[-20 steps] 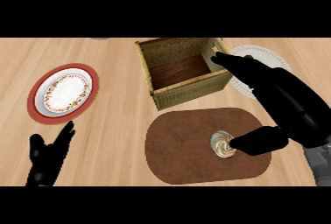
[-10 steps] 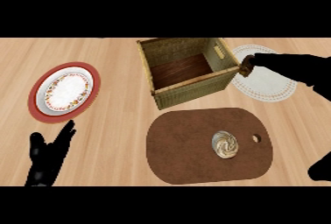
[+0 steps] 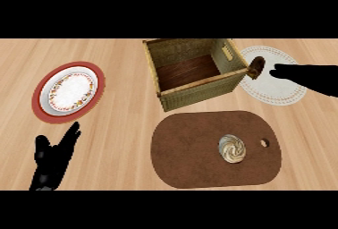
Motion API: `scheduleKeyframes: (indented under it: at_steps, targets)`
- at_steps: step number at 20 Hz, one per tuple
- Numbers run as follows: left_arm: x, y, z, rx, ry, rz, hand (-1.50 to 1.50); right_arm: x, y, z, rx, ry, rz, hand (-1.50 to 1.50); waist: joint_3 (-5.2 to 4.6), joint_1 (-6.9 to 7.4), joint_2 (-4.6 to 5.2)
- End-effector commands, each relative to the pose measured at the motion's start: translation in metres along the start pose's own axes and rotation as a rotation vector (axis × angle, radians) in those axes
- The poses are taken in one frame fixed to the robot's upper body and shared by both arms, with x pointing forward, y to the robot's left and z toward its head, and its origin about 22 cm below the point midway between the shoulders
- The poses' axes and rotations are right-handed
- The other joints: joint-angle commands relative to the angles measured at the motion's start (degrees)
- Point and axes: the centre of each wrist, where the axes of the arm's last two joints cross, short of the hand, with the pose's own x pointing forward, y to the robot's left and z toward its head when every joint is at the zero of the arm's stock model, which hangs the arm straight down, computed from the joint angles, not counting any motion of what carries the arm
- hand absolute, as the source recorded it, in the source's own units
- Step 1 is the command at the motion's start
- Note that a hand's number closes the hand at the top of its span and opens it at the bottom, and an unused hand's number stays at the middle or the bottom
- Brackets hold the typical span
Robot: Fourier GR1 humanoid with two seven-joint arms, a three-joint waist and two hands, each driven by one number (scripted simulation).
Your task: Pick the cupcake from the cutting board and place it in the basket
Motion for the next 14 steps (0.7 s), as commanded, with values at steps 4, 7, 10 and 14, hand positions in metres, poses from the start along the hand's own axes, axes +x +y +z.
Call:
scheduleKeyframes:
  at_steps: [4, 7, 10, 14]
  targets:
    - [-0.002, -0.001, 0.013, -0.013, 0.095, 0.006, 0.0, 0.003, 0.022, -0.012, 0.0, 0.041, -0.027, -1.5, -0.34, 0.95, 0.45]
    - [-0.019, -0.01, 0.002, -0.015, 0.082, 0.01, 0.0, -0.004, 0.051, -0.03, -0.008, 0.024, -0.046, -1.5, -0.33, 0.66, 0.63]
    - [-0.014, 0.001, 0.001, -0.027, 0.112, 0.0, 0.0, 0.011, 0.079, -0.037, -0.017, 0.006, -0.048, -1.5, -0.32, 0.68, 0.6]
    - [-0.03, -0.009, -0.001, -0.009, 0.106, 0.004, 0.0, 0.001, 0.092, -0.048, 0.0, 0.043, -0.023, -1.5, -0.35, 0.58, 0.64]
